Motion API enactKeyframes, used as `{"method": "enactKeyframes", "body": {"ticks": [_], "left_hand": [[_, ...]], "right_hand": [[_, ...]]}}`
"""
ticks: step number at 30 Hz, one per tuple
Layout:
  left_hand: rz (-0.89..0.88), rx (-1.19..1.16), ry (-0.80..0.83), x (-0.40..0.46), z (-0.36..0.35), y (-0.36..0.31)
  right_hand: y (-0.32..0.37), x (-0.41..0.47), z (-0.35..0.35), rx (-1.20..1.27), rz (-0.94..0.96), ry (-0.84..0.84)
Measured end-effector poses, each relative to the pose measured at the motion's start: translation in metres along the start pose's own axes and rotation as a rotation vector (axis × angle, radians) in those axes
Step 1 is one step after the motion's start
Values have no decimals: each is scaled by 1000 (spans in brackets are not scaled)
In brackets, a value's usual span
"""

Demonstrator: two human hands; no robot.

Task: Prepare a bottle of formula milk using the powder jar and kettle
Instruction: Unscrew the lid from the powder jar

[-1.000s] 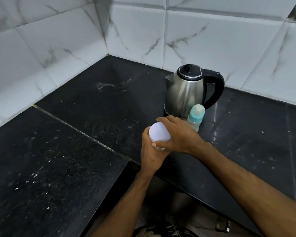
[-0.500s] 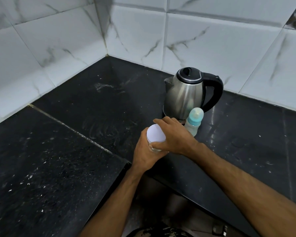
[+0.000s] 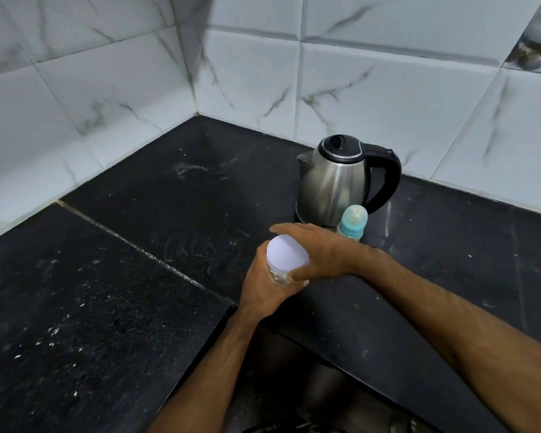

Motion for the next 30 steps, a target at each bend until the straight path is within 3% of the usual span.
{"method": "enactKeyframes", "body": {"ticks": [3,7,10,15,18,22,28,30], "left_hand": [[-69,-109,-99,-8,10,0],[-118,-115,-127,-14,16,-7],[-93,-119,-136,-17,16,-4],[-137,-99,-101,-16,13,-13],[-134,-124,-131,-18,15,-7],[-129,-133,-133,-17,14,-6],[-159,-85,-139,-14,16,-5],[-135,-116,-141,-16,16,-3]], "right_hand": [[-8,-1,7,25,-77,-87],[-10,-6,19,-144,-199,-240],[-3,0,7,-200,-190,-170],[0,1,-3,9,-41,17],[-3,-1,1,31,-58,-35],[-2,2,2,-185,-160,-132],[1,3,-7,12,-46,11],[-2,1,-4,-40,-89,-24]]}}
Point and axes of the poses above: each hand's wrist, its own x-axis towards the middle knuckle, its own z-axis out of the back of the hand, y = z × x, the point moved 9 cm from there along x, towards the middle knuckle, and after that the axes turned 7 degrees about y, right-handed, at the moved point
